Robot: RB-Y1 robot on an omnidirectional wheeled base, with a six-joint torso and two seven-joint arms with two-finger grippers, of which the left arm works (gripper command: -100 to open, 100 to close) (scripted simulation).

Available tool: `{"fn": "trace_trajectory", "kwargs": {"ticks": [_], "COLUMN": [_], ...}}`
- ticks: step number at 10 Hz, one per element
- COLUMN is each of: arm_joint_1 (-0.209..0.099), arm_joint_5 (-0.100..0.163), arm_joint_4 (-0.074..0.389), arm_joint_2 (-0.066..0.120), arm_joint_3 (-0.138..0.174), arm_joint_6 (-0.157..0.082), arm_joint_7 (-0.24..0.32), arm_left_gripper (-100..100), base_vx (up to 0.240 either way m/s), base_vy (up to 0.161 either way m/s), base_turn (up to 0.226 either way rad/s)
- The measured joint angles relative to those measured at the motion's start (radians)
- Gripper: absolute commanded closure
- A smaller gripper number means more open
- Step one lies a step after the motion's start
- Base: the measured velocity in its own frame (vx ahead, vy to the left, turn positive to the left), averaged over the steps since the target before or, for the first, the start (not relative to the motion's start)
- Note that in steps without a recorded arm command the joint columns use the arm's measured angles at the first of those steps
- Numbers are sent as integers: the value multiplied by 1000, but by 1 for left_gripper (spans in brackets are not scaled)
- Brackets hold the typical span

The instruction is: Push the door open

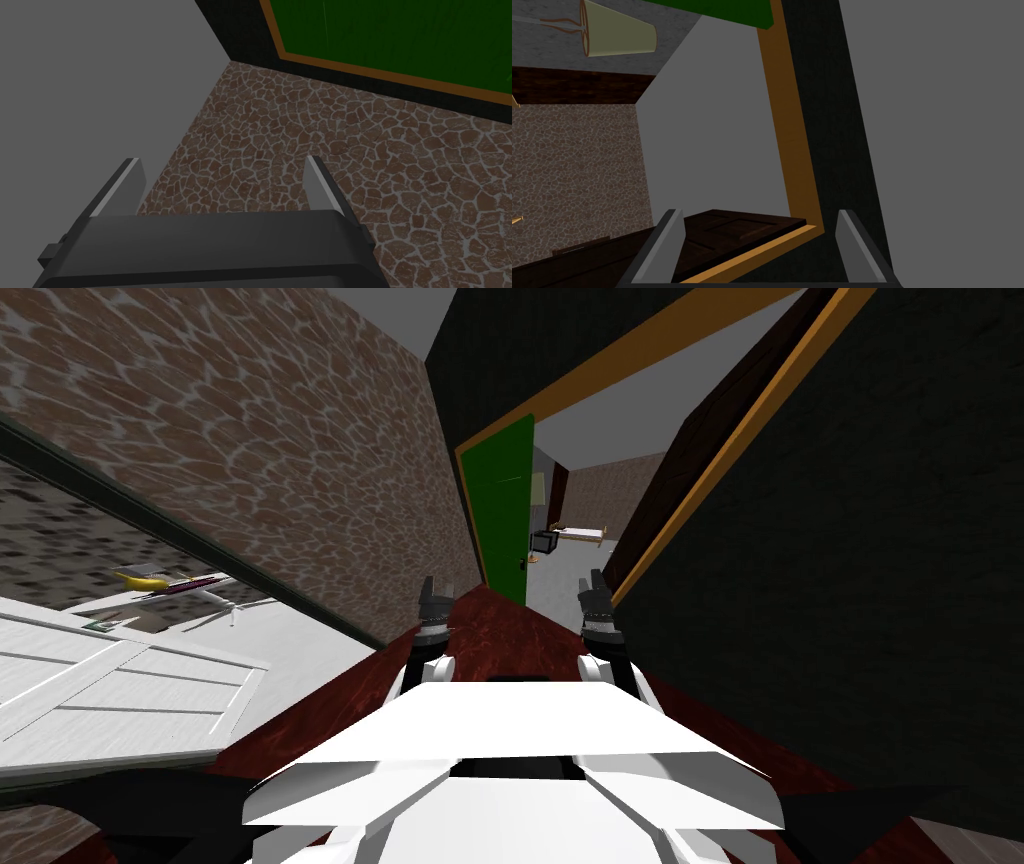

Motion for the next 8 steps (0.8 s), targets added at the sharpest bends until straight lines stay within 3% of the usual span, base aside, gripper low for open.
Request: {"fn": "trace_trajectory", "kwargs": {"ticks": [8], "arm_joint_1": [-77], "arm_joint_5": [14], "arm_joint_4": [180], "arm_joint_2": [21], "arm_joint_3": [-23], "arm_joint_6": [-34], "arm_joint_7": [-4], "arm_left_gripper": [-100], "base_vx": [104], "base_vy": [9], "base_turn": [-59]}}
